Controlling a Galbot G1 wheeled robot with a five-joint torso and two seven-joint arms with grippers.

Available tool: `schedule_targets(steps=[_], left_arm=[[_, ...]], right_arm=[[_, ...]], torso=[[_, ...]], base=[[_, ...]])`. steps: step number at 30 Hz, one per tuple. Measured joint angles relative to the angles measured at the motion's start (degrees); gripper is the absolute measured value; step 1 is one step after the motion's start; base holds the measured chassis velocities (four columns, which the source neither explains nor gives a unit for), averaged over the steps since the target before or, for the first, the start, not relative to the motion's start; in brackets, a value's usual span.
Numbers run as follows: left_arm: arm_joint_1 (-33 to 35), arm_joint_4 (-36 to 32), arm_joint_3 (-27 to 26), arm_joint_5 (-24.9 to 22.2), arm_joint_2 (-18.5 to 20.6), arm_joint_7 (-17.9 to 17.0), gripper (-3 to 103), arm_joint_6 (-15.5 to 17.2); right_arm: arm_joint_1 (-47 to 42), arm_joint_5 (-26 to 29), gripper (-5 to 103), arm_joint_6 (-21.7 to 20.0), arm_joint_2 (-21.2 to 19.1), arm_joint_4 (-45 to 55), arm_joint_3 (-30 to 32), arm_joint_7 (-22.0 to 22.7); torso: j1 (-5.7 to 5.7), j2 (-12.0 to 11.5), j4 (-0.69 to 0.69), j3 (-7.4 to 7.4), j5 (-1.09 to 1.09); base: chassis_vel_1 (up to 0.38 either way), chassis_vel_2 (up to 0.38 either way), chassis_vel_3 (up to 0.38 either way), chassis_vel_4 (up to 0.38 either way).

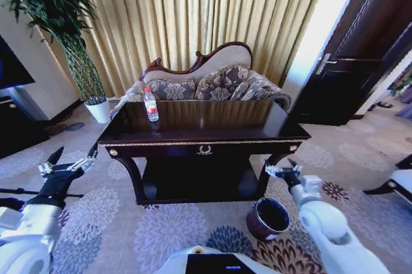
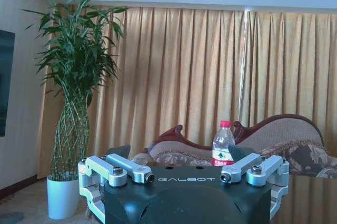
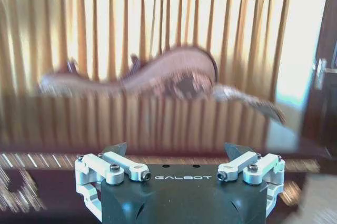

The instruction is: Move to the front of the table and place the trash on the table into the trash bin.

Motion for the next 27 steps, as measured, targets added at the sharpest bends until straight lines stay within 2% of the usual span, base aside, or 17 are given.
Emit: schedule_targets(steps=[5, 13, 19, 27], left_arm=[[-0.05, 0.00, -0.01, 0.03, 0.05, -0.02, 100, -0.12], [-0.66, -0.04, -0.20, 0.03, 1.15, -0.53, 100, 0.75], [-1.17, 0.24, -0.04, 0.02, 1.56, -0.69, 100, 1.37], [-1.25, 0.97, 0.15, 0.23, 1.68, -0.69, 100, 1.46]], right_arm=[[1.11, 2.11, 100, 0.44, -0.30, 4.32, -1.53, 1.65], [1.98, 1.76, 100, 1.33, -0.71, 3.82, -2.66, 1.77], [2.60, 1.89, 100, 3.70, -1.15, 1.66, -2.81, 0.94], [2.84, 1.21, 100, 4.03, -1.13, 0.31, -3.32, -0.60]], torso=[[0.00, 0.00, 0.00, 0.00, 0.01], [0.00, 0.00, 0.00, 0.01, 0.02], [0.00, 0.00, 0.00, 0.00, 0.02], [-0.01, 0.00, 0.00, 0.00, 0.02]], base=[[0.000, 0.000, 0.000, 0.000], [0.000, 0.000, 0.000, 0.000], [0.000, 0.000, 0.000, 0.000], [-0.040, 0.036, 0.047, -0.038]])
